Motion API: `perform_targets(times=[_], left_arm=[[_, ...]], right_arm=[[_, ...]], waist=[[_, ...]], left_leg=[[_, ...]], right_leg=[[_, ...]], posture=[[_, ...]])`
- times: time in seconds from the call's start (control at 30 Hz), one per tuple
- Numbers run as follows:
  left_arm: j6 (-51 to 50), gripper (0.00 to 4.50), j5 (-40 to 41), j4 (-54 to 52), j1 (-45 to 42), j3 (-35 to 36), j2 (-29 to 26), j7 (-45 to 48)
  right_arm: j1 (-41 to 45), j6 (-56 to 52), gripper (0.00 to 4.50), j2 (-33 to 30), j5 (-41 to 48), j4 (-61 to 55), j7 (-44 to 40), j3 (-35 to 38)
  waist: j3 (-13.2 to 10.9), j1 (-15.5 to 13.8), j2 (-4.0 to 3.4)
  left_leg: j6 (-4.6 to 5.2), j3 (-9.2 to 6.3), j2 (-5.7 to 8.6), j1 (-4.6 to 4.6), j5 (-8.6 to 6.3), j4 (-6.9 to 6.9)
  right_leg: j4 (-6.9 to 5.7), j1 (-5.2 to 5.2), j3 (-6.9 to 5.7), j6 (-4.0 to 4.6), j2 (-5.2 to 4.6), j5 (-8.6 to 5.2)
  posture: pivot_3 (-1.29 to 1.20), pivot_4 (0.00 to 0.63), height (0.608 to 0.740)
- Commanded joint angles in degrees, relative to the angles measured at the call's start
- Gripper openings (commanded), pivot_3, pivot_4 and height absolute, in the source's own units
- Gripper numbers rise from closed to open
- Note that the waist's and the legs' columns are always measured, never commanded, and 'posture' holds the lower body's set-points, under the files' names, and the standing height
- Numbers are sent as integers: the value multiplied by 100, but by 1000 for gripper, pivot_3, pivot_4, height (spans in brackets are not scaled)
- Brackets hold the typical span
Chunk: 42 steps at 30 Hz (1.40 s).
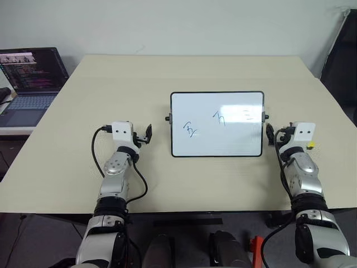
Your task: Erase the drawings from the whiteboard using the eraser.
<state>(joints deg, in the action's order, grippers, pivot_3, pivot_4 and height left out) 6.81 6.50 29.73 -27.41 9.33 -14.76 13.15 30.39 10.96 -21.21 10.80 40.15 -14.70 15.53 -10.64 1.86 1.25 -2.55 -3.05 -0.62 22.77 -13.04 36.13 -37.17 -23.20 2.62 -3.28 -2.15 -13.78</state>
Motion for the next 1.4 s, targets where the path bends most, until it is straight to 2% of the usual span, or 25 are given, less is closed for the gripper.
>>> perform_targets(times=[0.03, 0.33, 0.47, 0.57, 0.7, 0.77, 0.83, 0.87, 0.97, 1.13, 1.27, 1.4], left_arm=[[57, 4500, 16, -138, -62, 10, -16, -2], [78, 4500, 16, -119, -121, 37, -34, -5], [-282, 4500, 513, -691, 76, 245, -182, 421], [-779, 4500, 1211, -1373, 302, 363, -541, 1326], [-2562, 4500, 2745, -3080, 624, 229, -1683, 3161], [-3338, 4500, 3343, -3796, 554, 54, -2110, 3638], [-3852, 4500, 3651, -4281, 341, -261, -2315, 3951], [-4007, 4500, 3703, -4415, 198, -445, -2302, 4024], [-4070, 4500, 3452, -4354, -392, -1178, -1809, 4097], [-3727, 4500, 2855, -3376, -1278, -2012, -708, 4194], [-3285, 4500, 2449, -2673, -1427, -2404, -19, 4415], [-3226, 4500, 2332, -2678, -1259, -2517, 265, 4475]], right_arm=[[76, 180, 4468, -6, 51, 36, 29, 92], [82, 275, 4468, 25, 63, 12, 32, 89], [-7, 214, 4468, -68, 115, -203, -33, 147], [-123, 118, 4468, -155, 165, -436, -122, 187], [-239, -183, 4468, -303, 232, -871, -206, 202], [-271, -230, 4468, -385, 241, -915, -307, 194], [-313, -257, 4468, -447, 220, -913, -353, 196], [-333, -268, 4468, -466, 211, -922, -356, 205], [-384, -329, 4468, -544, 250, -1007, -357, 292], [-389, -642, 4468, -806, 531, -1080, -514, 550], [-139, -1139, 4468, -1354, 847, -528, -781, 904], [-20, -1365, 4468, -1876, 830, 215, -1414, 856]], waist=[[0, -2, 0], [0, 4, 0], [0, 12, 0], [0, 23, 0], [0, 54, 0], [-1, 46, -1], [0, 11, -1], [0, 0, -2], [1, -20, -3], [1, 9, -3], [4, 43, -9], [4, 69, -9]], left_leg=[[0, 0, 0, 0, 0, 0], [0, 1, 1, -1, 0, 0], [0, 0, 0, -1, 0, 0], [0, 0, -2, 0, 0, -1], [0, -2, -6, 1, 0, -2], [0, -2, -5, 2, 0, 0], [0, -3, -2, 0, 0, 5], [0, -2, 0, -3, 0, 6], [0, -2, 1, -4, 0, 10], [0, 1, 1, -2, 1, 15], [1, 8, 1, -2, 0, 13], [2, 10, 0, -3, 0, 11]], right_leg=[[0, 0, 0, 0, -1, 0], [-2, 0, 1, 0, -1, 0], [-3, 0, 0, 0, -1, 0], [-4, -2, 0, 0, 0, 0], [-7, -4, -2, 2, 2, -1], [-6, -3, -1, 2, 0, -1], [-4, 3, -2, 0, -2, -1], [-2, 7, -1, -1, -2, 0], [-2, 10, -1, -1, -1, 0], [-3, 7, 3, -1, 2, 0], [1, 5, 10, -1, 4, -1], [4, 5, 13, 0, 7, -1]], posture=[[0, 150, 740], [0, 150, 740], [0, 150, 740], [0, 150, 740], [0, 150, 740], [0, 150, 740], [0, 150, 740], [0, 150, 740], [0, 150, 740], [0, 150, 740], [0, 150, 740], [0, 150, 740]])
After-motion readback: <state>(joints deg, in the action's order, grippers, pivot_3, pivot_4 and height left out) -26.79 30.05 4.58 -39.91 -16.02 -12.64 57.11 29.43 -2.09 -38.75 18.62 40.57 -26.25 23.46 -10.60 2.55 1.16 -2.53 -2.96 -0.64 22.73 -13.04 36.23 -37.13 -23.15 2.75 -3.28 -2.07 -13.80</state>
